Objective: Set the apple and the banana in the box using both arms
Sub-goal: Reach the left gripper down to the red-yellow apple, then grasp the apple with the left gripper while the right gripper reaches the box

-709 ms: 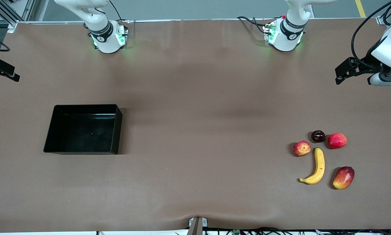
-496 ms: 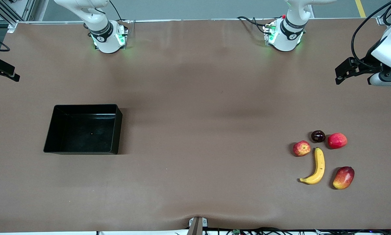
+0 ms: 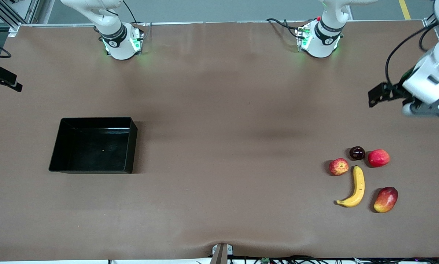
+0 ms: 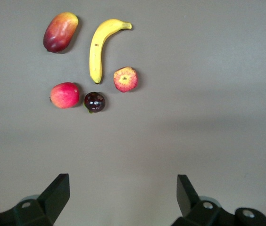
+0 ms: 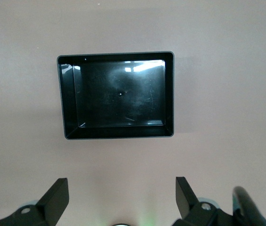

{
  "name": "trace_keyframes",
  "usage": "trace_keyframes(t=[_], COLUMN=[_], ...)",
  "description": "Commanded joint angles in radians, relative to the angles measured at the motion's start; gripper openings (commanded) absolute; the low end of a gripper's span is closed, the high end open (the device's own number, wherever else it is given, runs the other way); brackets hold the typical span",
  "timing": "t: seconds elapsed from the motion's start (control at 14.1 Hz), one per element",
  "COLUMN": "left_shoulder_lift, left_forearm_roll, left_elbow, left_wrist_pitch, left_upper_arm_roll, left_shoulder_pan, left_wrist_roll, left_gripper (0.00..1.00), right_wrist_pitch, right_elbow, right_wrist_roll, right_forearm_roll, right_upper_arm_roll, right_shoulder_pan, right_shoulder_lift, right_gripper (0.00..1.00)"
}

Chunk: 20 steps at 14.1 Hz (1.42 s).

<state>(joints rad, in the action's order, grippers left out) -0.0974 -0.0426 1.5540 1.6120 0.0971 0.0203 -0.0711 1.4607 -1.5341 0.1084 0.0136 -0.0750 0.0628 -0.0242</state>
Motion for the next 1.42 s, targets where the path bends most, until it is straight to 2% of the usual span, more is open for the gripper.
trace_keyframes(t=[0.0,0.14,0.5,0.85,1.06,1.35], left_shoulder_lift=[-0.082,-0.128,-0.260,-0.373,-0.427,-0.487], left_forearm_roll=[-0.017,-0.019,-0.017,-0.019,-0.019,-0.019], left_elbow=[-0.009,0.021,0.116,0.201,0.213,0.213], left_wrist_pitch=[0.049,0.118,0.359,0.601,0.669,0.736], left_upper_arm_roll=[0.004,0.004,0.004,0.003,0.003,0.003], left_shoulder_pan=[-0.010,-0.028,-0.052,-0.071,-0.077,-0.077], left_wrist_roll=[-0.007,-0.007,-0.007,-0.007,-0.042,-0.070], left_gripper=[1.00,1.00,1.00,1.00,1.00,1.00], right_wrist_pitch=[0.004,0.006,0.061,0.144,0.191,0.370], right_elbow=[0.040,0.077,0.075,0.072,0.063,-0.067], right_wrist_roll=[-0.007,-0.007,0.007,0.011,0.050,0.135], right_forearm_roll=[0.002,-0.004,0.012,0.003,0.012,0.040], right_upper_arm_roll=[0.006,0.004,0.006,0.006,0.006,0.009], right_shoulder_pan=[0.022,0.028,0.138,0.146,0.160,0.178], right_shoulder_lift=[0.038,0.070,0.158,0.294,0.383,0.438], right_gripper=[1.00,1.00,1.00,1.00,1.00,1.00])
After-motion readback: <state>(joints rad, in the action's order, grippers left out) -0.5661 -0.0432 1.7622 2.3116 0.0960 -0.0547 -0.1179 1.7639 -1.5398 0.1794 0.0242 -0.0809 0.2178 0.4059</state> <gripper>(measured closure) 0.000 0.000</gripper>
